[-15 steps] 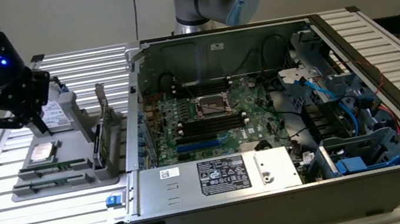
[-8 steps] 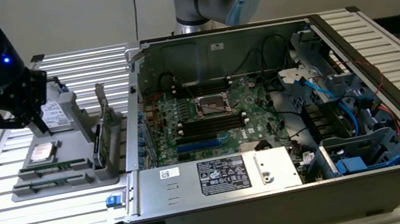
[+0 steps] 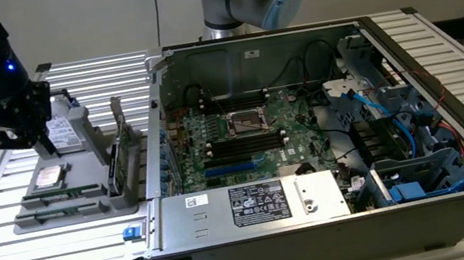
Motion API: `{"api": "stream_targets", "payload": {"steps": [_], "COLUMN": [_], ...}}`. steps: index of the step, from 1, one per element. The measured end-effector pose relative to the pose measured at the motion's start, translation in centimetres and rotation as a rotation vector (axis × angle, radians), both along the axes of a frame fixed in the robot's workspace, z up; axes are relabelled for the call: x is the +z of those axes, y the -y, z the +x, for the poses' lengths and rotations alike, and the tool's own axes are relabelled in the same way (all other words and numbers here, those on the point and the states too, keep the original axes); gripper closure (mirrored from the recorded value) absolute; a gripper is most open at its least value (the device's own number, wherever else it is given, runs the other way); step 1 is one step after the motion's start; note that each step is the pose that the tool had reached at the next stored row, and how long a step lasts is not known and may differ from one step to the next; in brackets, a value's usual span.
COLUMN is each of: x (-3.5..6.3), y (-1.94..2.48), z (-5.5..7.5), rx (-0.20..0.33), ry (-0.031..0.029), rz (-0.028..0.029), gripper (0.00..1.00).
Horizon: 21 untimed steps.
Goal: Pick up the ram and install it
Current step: 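Pick up the ram and move it above insertion slot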
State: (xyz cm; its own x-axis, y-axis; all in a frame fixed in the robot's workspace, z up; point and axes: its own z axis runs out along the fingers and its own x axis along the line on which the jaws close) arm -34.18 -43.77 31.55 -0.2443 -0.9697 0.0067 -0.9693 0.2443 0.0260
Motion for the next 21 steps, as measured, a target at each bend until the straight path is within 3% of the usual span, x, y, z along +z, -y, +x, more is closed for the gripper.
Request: {"api": "stream_targets", "payload": {"steps": [10, 18, 21], "x": [-0.01, -0.01, -0.02], "y": [0.00, 0.00, 0.04], "z": [0.00, -0.01, -0.05], "rx": [0.175, 0.178, 0.179], "ry": [0.0000, -0.0001, -0.0001], "rz": [0.0001, 0.0000, 0.0000], "gripper": [0.89, 0.89, 0.76]}}
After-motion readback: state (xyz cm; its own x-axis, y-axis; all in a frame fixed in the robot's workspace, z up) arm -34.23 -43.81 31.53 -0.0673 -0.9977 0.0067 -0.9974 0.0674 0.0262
